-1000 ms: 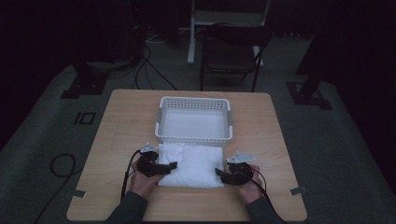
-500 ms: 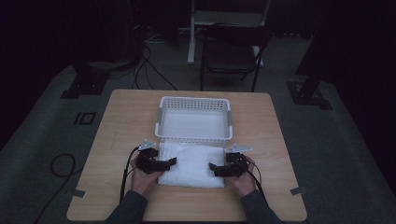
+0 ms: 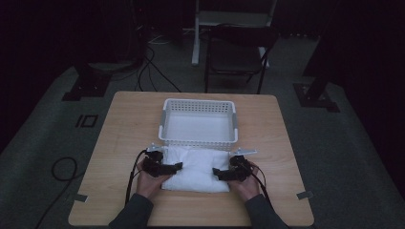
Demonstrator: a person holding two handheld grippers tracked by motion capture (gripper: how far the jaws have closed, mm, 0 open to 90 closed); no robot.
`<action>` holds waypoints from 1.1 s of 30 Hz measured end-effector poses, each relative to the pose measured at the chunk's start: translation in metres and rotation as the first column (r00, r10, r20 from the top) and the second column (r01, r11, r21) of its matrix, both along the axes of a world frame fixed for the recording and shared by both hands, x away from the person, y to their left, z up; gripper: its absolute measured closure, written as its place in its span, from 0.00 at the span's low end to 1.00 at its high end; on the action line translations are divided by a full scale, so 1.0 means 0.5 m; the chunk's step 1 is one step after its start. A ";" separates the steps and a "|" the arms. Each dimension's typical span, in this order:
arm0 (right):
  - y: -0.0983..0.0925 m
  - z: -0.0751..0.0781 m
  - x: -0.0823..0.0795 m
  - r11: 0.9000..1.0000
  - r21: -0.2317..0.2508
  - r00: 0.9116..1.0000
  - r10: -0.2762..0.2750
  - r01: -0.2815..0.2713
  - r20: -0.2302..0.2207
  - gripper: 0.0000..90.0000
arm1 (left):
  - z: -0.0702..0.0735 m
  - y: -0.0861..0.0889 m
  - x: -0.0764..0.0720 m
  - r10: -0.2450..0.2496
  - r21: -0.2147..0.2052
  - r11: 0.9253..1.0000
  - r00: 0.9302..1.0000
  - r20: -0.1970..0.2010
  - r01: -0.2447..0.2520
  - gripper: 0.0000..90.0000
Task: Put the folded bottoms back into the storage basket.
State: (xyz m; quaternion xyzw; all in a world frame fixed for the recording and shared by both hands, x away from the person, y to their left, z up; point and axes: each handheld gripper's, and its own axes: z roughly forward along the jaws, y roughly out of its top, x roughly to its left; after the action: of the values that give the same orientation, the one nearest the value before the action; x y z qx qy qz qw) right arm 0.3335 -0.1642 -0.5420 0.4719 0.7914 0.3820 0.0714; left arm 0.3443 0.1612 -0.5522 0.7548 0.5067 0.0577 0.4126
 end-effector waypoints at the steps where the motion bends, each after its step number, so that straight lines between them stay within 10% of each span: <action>1: 0.000 0.000 0.000 1.000 0.000 1.000 0.000 0.000 0.000 0.12 | 0.000 0.000 0.000 -0.004 0.001 1.000 1.000 0.000 0.004 0.00; 9: -0.008 -0.009 0.011 0.998 0.068 0.998 0.014 -0.009 -0.069 0.17 | 0.006 -0.001 0.008 -0.052 0.020 0.998 0.998 -0.028 0.052 0.00; 14: -0.014 -0.012 0.022 0.987 0.151 0.991 0.068 -0.050 -0.117 0.38 | 0.009 -0.003 0.013 -0.075 0.023 0.997 0.996 -0.047 0.076 0.03; 22: -0.020 -0.016 0.040 0.975 0.213 0.978 0.108 -0.069 -0.179 0.55 | 0.012 0.003 0.013 -0.107 -0.060 0.993 0.989 -0.097 0.101 0.22; 25: -0.020 -0.016 0.038 0.972 0.222 0.979 0.116 -0.078 -0.167 0.65 | 0.005 0.010 0.011 -0.125 -0.131 0.985 0.985 -0.120 0.109 0.41; 33: -0.014 -0.006 0.021 0.976 0.184 0.989 0.129 -0.114 -0.071 0.77 | 0.014 0.009 -0.001 -0.127 -0.116 0.986 0.989 -0.077 0.118 0.55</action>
State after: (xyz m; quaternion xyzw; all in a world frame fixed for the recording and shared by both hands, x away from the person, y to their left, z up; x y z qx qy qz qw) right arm 0.3440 -0.1712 -0.5448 0.4425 0.7833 0.4357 -0.0275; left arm 0.3440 0.1657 -0.5449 0.7622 0.4786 -0.0278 0.4351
